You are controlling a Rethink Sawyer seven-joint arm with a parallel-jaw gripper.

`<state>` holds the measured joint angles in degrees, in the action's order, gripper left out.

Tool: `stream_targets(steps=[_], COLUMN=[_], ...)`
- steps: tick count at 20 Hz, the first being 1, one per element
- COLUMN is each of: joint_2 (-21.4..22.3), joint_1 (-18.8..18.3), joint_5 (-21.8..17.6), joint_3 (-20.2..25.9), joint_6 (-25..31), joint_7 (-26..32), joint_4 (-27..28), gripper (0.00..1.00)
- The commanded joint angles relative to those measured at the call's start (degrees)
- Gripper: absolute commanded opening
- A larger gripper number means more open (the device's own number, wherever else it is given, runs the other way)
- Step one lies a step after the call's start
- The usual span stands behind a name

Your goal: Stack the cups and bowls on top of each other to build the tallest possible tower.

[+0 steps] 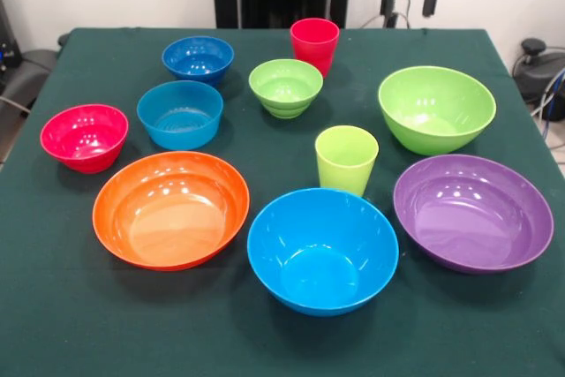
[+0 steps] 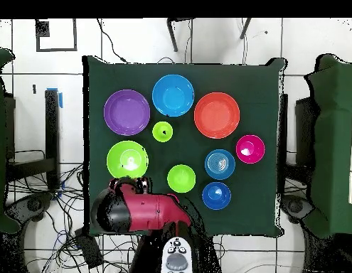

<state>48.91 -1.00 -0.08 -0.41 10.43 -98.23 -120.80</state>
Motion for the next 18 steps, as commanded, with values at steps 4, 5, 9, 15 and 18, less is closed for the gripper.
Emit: stream_targets(steps=[4,5,9,15,18], joint_2=[-7.95,-8.01,-8.39,-10.25,-10.75], joint_1=[-0.15,-0.26,-1.24,-1.55,-1.20], joint_5=[0.38,0.36,0.53,0.69,0.73], joint_3=[-0.34,-0.17,1.34,1.98,1.63], joint_6=[-1.49,-0.79,1.03,0.15,-0.18], joint_7=[-9.54,-9.34,-8.89,-9.17,-9.41], joint_4=[4.58,4.87,5.56,6.80,7.34], gripper=[1.00,1.00,1.00,1.00,1.00])
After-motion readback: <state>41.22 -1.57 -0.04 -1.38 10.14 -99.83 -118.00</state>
